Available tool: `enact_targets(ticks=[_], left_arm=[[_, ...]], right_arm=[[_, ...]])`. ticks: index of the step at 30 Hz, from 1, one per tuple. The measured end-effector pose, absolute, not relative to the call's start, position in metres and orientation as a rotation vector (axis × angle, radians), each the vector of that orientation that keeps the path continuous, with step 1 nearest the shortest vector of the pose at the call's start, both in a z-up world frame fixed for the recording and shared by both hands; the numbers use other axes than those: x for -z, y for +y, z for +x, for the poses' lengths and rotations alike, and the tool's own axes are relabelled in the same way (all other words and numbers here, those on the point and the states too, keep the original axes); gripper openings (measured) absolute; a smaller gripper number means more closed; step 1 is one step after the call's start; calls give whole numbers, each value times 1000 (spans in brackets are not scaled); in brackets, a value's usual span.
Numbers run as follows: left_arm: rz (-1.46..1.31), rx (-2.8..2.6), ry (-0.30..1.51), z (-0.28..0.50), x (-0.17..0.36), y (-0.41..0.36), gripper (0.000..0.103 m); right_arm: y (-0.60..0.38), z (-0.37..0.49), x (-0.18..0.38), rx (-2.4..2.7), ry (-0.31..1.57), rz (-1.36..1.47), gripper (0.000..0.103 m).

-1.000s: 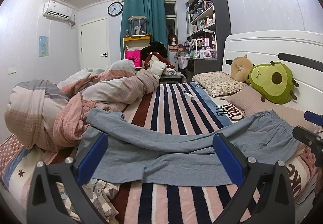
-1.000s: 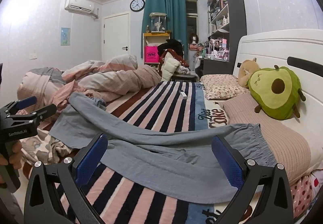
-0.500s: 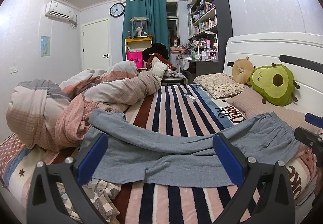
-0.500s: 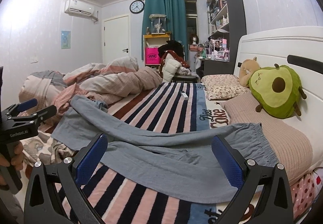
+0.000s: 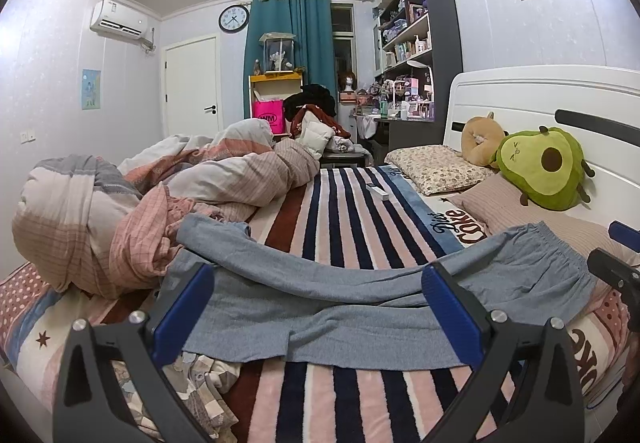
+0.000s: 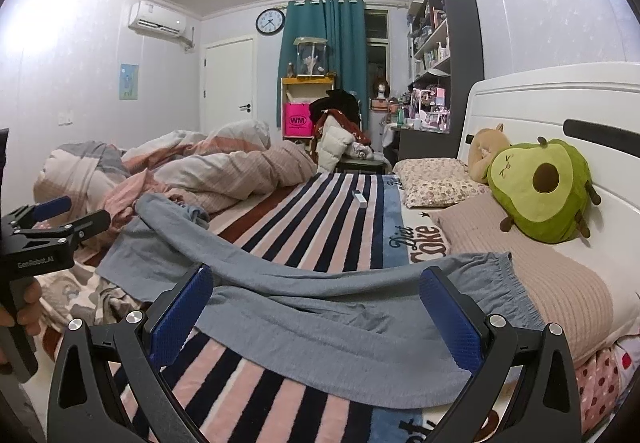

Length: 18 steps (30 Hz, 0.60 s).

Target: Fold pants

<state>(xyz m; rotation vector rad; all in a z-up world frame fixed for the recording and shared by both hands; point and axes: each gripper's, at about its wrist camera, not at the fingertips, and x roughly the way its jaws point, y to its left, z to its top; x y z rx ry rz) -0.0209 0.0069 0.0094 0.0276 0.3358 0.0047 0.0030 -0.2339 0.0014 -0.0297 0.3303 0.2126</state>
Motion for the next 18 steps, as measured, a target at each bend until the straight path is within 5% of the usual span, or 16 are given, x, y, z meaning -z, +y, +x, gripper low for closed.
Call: enact_targets(ticks=[18], left_arm=[[27, -9, 338, -21, -7, 9, 102]], right_arm=[[-232, 0, -1, -207, 302, -29, 103]])
